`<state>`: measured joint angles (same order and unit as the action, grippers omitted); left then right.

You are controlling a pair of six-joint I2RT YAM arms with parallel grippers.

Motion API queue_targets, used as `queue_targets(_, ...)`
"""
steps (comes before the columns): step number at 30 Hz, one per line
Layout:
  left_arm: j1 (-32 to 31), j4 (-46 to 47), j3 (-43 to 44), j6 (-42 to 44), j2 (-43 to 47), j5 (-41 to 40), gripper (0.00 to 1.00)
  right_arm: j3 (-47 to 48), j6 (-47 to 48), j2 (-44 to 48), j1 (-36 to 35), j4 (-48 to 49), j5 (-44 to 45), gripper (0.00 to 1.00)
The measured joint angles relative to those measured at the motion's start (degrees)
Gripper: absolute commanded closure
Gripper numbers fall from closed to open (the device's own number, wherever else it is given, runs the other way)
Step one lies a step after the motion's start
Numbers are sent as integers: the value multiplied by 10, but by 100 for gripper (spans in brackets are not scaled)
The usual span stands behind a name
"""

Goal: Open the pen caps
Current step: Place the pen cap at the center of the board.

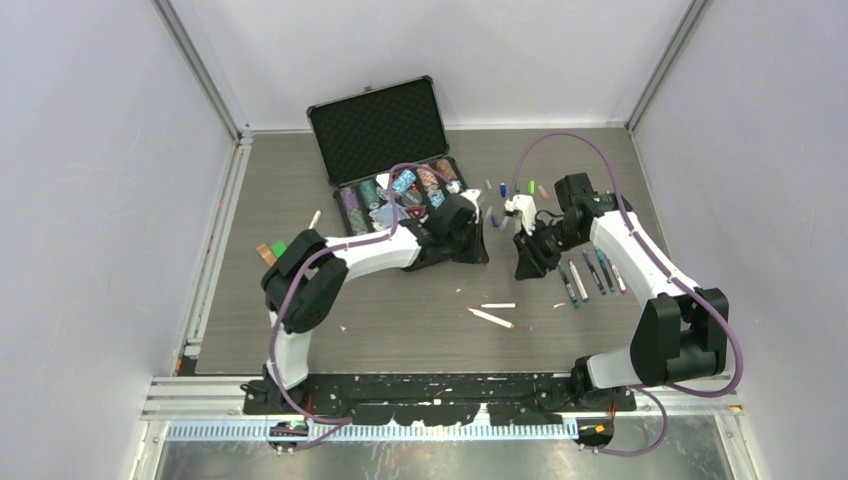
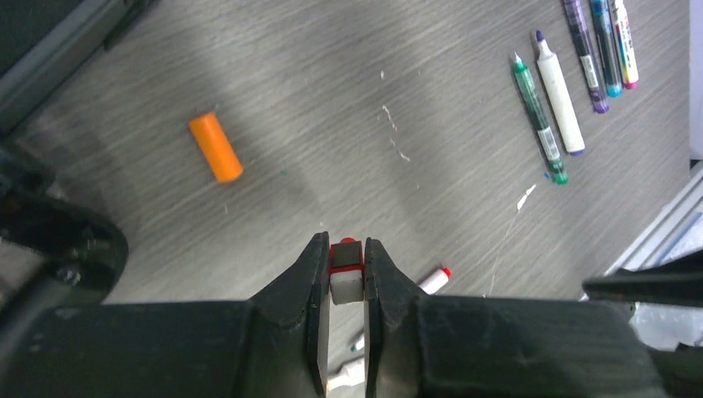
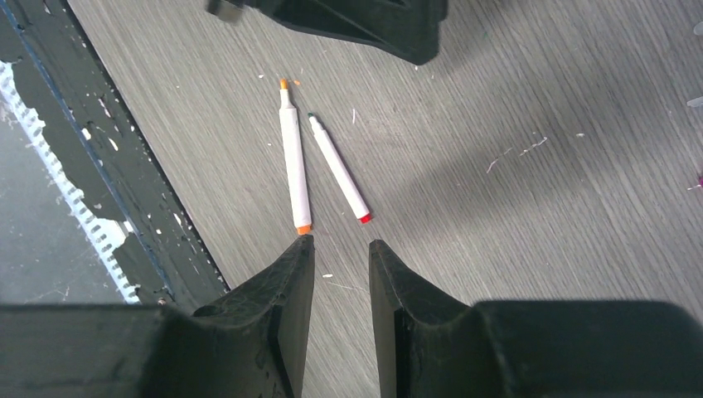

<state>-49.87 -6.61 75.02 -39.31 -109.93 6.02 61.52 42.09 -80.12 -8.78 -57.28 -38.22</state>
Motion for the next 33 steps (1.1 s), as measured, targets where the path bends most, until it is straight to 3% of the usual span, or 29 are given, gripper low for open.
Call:
queue_targets(15,0,-65,155,55,-125,-10,91,0,-2,0,7,0,6,64)
queue_targets(33,0,-141,224,100,-167,-41,77,0,-2,0,10,0,6,64)
